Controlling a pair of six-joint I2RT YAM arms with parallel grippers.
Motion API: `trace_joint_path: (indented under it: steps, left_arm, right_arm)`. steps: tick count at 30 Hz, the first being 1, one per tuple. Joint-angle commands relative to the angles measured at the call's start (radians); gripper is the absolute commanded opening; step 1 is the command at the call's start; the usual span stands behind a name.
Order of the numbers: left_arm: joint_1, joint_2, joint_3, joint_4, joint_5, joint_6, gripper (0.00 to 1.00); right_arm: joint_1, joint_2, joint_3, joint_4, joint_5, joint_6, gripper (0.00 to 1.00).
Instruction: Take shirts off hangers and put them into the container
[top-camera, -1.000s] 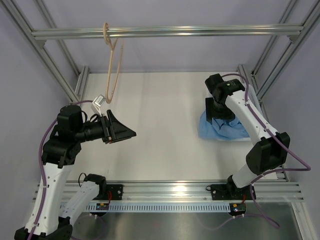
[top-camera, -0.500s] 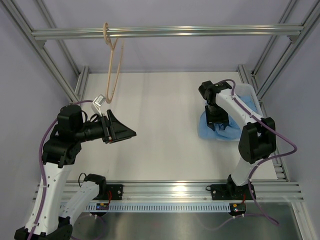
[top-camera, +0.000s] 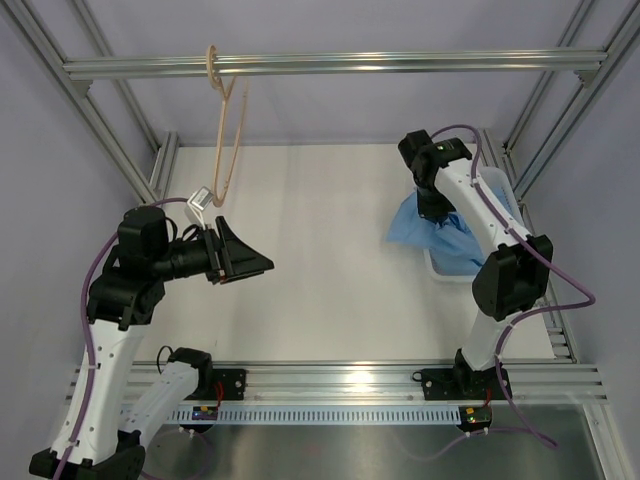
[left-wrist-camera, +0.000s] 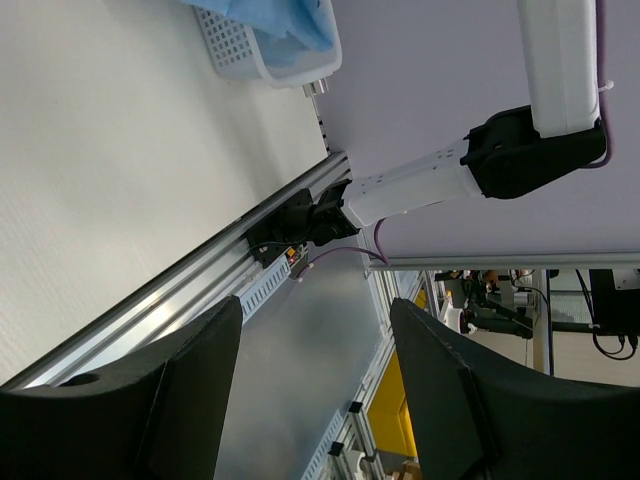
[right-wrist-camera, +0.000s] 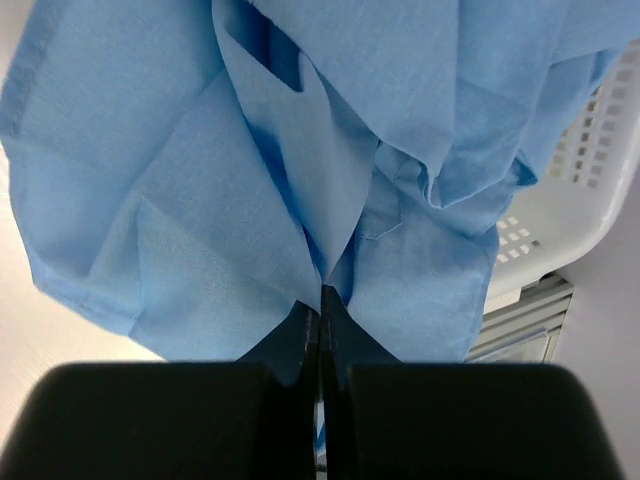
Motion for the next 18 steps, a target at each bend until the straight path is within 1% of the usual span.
trace_joint_path:
  steps: [1, 2, 5, 6, 7, 9, 10, 13, 18]
  left_arm:
    - [-0.003, 0.006, -0.003, 0.039, 0.048, -0.017, 0.66]
    - [-0.003, 0.008, -0.005, 0.042, 0.048, -0.019, 0.66]
    - [-0.001, 0.009, -0.008, 0.041, 0.05, -0.02, 0.66]
    - [-0.001, 0.011, -0.008, 0.042, 0.05, -0.022, 0.66]
    - [-0.003, 0.009, -0.006, 0.042, 0.05, -0.02, 0.66]
    - [-0.001, 0.014, -0.006, 0.042, 0.05, -0.02, 0.66]
    - [-0.001, 0.012, -0.005, 0.041, 0.05, -0.023, 0.66]
    - [-0.001, 0.02, 0.004, 0.034, 0.051, -0.017, 0.66]
    - [-0.003, 0.023, 0.004, 0.027, 0.044, -0.014, 0.66]
  right_arm:
    - [-0.024, 0.004, 0.143, -0.16, 0.138, 0.048, 0.0]
    - [-0.037, 0.007, 0.202, -0.174, 0.15, 0.056, 0.0]
    - [-0.116, 0.02, 0.292, -0.195, 0.178, 0.056, 0.0]
    - [-0.139, 0.027, 0.307, -0.2, 0.186, 0.056, 0.0]
    - [-0.189, 0.033, 0.316, -0.204, 0.186, 0.054, 0.0]
    - [-0.235, 0.042, 0.32, -0.198, 0.186, 0.059, 0.0]
    - [-0.27, 0.045, 0.312, -0.189, 0.189, 0.057, 0.0]
    - [-0.3, 0.066, 0.258, -0.168, 0.238, 0.049, 0.0]
    - [-0.332, 0.094, 0.071, -0.073, 0.243, 0.04, 0.0]
